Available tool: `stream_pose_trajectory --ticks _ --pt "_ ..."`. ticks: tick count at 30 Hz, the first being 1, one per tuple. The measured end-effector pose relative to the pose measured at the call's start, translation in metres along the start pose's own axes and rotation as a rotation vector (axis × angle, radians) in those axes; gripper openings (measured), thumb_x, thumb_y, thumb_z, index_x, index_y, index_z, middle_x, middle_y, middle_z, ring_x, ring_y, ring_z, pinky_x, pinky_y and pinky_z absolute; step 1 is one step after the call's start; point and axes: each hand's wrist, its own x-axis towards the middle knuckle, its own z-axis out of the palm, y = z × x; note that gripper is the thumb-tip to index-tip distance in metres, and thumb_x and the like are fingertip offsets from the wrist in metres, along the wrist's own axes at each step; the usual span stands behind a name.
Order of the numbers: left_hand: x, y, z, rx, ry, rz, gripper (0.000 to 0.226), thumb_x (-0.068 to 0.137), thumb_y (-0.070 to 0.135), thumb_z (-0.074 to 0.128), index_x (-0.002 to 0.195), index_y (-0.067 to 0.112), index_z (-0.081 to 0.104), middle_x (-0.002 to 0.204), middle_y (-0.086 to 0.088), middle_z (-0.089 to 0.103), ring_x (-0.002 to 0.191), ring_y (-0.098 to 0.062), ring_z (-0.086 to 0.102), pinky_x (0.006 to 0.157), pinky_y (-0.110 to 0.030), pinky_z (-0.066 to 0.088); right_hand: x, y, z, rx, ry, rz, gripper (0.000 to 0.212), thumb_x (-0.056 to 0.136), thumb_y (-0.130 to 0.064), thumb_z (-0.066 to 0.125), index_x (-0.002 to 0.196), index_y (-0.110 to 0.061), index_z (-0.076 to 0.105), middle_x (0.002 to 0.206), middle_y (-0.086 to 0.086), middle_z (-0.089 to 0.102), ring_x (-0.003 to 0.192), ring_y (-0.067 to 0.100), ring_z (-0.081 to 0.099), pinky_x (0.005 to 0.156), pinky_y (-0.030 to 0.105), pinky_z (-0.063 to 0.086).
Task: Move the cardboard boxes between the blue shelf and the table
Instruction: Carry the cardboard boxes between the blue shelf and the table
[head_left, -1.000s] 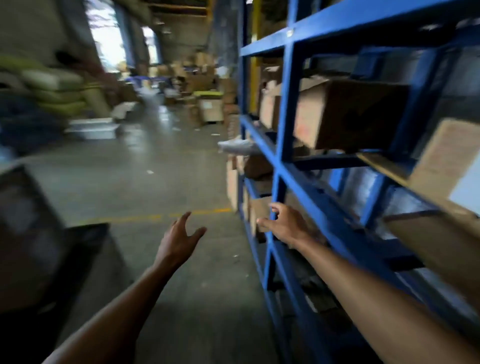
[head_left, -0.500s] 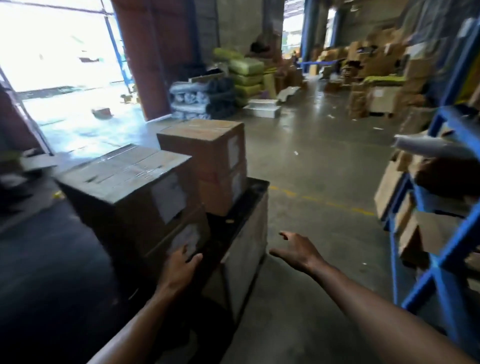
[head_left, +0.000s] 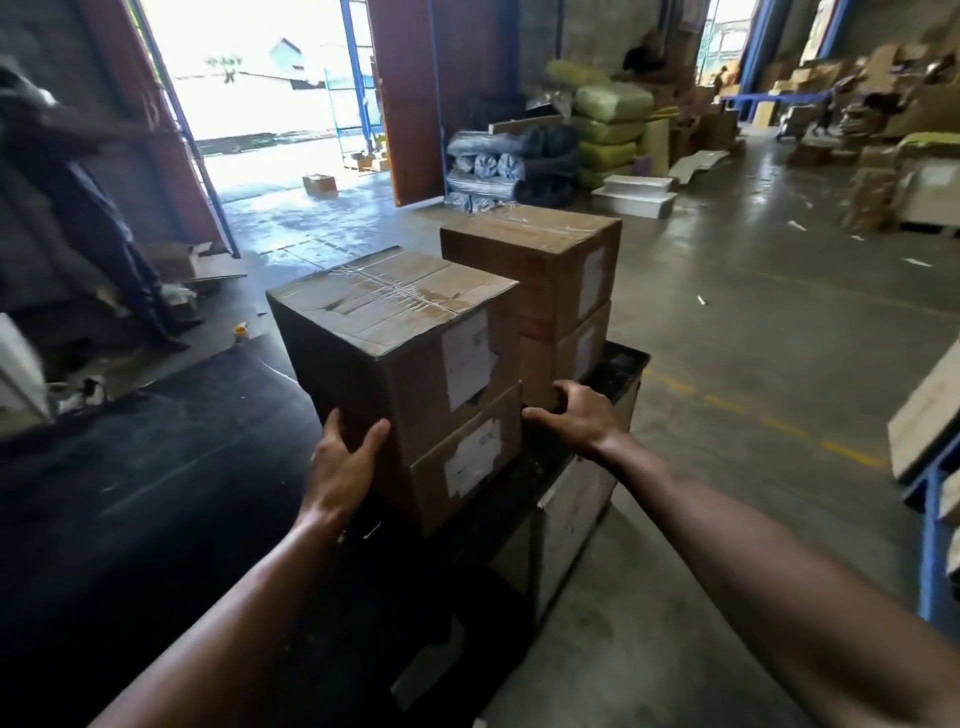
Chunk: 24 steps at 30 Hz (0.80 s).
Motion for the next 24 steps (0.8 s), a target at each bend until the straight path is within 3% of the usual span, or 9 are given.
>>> stream_pose_trajectory --ticks 4,8,10,12,15,19,21,24 --pt "0.047 0.035 0.015 -0.043 0.138 0.022 0.102 0.081 0.074 0.054 0.157 0.018 0.015 0.156 -0.016 0.032 0.142 -0.031 0.035 0.116 -0.043 0.031 0.063 -0.023 -0.011 0.078 0.050 -0.106 0.097 0.079 -0.065 0.067 0.149 -0.006 0.036 0.149 0.016 0.046 0.135 0.030 0.046 0.107 0.038 0.040" --pt "0.095 0.058 0.039 -0.152 0.230 -0.013 0.126 0.064 0.091 0.050 0.156 0.017 0.009 0.157 -0.013 0.033 0.141 -0.029 0.037 0.116 -0.045 0.032 0.139 -0.040 -0.019 0.160 0.054 -0.199 0.101 0.080 -0.073 0.059 0.152 -0.008 0.030 0.152 0.018 0.041 0.138 0.030 0.042 0.110 0.040 0.037" --pt "0.113 0.063 0.051 -0.218 0.281 -0.050 0.126 0.066 0.085 0.058 0.156 0.016 0.005 0.154 -0.011 0.039 0.138 -0.026 0.042 0.115 -0.044 0.035 0.179 -0.046 -0.022 0.172 0.039 -0.231 0.100 0.081 -0.075 0.054 0.152 -0.008 0.031 0.150 0.019 0.043 0.138 0.031 0.042 0.111 0.040 0.037" --pt "0.125 0.068 0.061 -0.271 0.323 -0.047 0.111 0.078 0.059 0.070 0.157 0.014 0.005 0.148 -0.009 0.047 0.130 -0.022 0.050 0.112 -0.041 0.039 0.217 -0.049 -0.024 0.170 0.008 -0.252 0.096 0.083 -0.073 0.054 0.150 -0.008 0.035 0.149 0.019 0.045 0.138 0.032 0.042 0.111 0.038 0.036" --pt "0.140 0.067 0.068 -0.305 0.377 -0.027 0.094 0.088 0.026 0.072 0.157 0.010 0.010 0.139 -0.003 0.051 0.122 -0.014 0.054 0.108 -0.032 0.042 0.261 -0.053 -0.024 0.166 -0.071 -0.307 0.086 0.082 -0.067 0.062 0.143 -0.010 0.047 0.141 0.009 0.056 0.129 0.025 0.052 0.105 0.033 0.041" --pt "0.148 0.062 0.059 -0.365 0.303 -0.016 0.106 0.080 0.040 0.076 0.157 0.019 0.007 0.144 -0.003 0.050 0.120 -0.012 0.058 0.102 -0.030 0.048 0.295 -0.055 -0.015 0.364 -0.239 -0.377 0.070 0.072 -0.058 0.078 0.131 -0.026 0.058 0.118 -0.010 0.066 0.100 0.003 0.064 0.092 0.029 0.053" --pt "0.149 0.061 0.056 -0.387 0.282 -0.036 0.116 0.069 0.051 0.078 0.157 0.022 0.006 0.146 -0.006 0.050 0.121 -0.014 0.059 0.103 -0.035 0.049 0.306 -0.055 -0.014 0.434 -0.313 -0.373 0.081 0.071 -0.051 0.082 0.140 -0.025 0.051 0.121 -0.011 0.061 0.102 0.001 0.061 0.090 0.021 0.050" --pt "0.148 0.061 0.058 -0.425 0.289 -0.051 0.120 0.064 0.054 0.078 0.157 0.024 0.007 0.147 -0.006 0.050 0.121 -0.014 0.059 0.105 -0.038 0.048 0.320 -0.055 -0.016 0.478 -0.434 -0.326 0.104 0.061 -0.053 0.088 0.149 -0.028 0.040 0.133 -0.007 0.056 0.114 0.009 0.060 0.102 0.028 0.048"
